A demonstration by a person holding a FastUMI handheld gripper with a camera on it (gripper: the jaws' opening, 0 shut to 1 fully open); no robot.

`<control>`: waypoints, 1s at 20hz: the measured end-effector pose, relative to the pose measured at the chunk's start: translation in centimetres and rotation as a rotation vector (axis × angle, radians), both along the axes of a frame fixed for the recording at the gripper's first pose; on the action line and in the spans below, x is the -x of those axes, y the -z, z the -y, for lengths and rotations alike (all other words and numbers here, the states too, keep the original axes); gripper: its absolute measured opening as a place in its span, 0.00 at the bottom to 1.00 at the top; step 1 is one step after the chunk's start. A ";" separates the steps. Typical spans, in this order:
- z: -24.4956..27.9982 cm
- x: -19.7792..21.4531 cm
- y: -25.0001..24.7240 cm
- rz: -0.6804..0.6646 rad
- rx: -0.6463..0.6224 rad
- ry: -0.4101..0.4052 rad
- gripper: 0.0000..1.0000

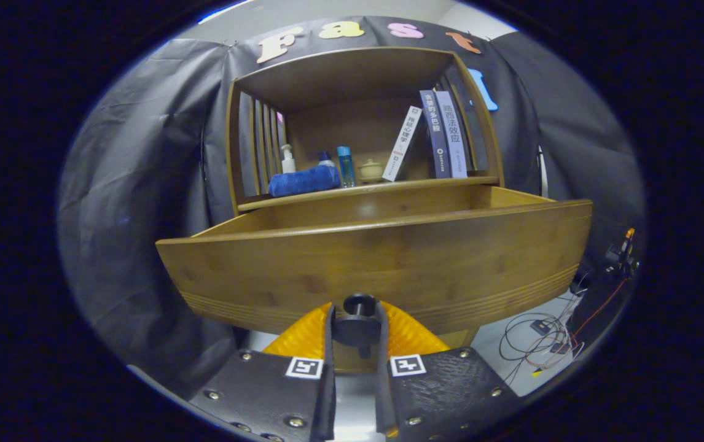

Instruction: Pull open the drawer, take out the items inside it, and place them on the countertop above the cabinet.

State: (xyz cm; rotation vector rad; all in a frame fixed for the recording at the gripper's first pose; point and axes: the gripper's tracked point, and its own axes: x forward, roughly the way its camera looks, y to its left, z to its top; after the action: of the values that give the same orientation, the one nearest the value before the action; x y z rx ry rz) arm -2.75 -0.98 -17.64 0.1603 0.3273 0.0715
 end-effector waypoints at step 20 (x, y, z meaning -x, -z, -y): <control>1.8 -2.8 -14.6 0.001 0.126 0.069 0.97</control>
State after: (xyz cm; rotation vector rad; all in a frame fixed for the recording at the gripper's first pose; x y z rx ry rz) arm 0.03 -2.78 -3.07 0.0466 0.3242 -0.0170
